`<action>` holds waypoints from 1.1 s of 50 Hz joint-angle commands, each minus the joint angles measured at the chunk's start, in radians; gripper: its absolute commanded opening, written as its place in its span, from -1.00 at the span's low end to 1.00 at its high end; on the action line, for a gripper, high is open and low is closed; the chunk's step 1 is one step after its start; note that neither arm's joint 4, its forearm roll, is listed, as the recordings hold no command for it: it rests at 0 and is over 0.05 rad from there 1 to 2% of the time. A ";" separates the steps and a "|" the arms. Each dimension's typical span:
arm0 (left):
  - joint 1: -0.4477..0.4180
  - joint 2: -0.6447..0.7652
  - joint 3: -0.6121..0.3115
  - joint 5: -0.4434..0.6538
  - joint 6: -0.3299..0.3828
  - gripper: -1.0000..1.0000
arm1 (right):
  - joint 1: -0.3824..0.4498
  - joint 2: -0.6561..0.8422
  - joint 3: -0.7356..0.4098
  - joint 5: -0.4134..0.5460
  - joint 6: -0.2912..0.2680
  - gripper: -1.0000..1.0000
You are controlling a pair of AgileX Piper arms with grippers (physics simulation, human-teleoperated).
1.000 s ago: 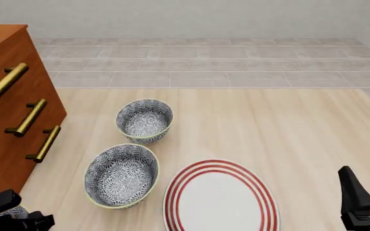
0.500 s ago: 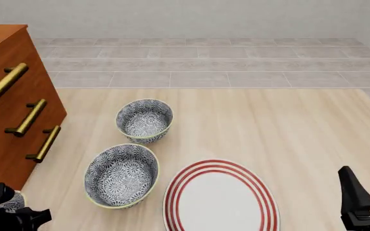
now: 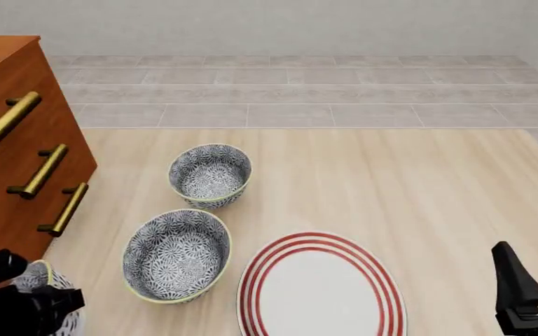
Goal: Put the bowl at the front on the plate.
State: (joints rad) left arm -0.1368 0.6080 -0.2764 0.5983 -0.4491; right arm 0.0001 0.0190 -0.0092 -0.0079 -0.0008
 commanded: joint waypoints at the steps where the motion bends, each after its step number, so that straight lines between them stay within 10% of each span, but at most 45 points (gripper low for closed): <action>1: -0.051 -0.028 -0.083 0.074 -0.012 -1.00 | 0.000 -0.006 0.002 0.003 0.000 1.00; 21: -0.220 -0.029 -0.228 0.122 -0.067 -1.00 | 0.000 -0.006 0.002 0.003 0.000 1.00; 33: -0.241 0.008 -0.438 0.240 0.005 -1.00 | 0.000 -0.005 0.002 0.003 0.000 1.00; 55: -0.360 0.106 -0.499 0.223 0.153 -1.00 | 0.000 -0.006 0.002 0.003 0.000 1.00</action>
State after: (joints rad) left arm -0.4477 0.6736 -0.7320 0.8215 -0.3621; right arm 0.0002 0.0190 -0.0092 -0.0079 -0.0008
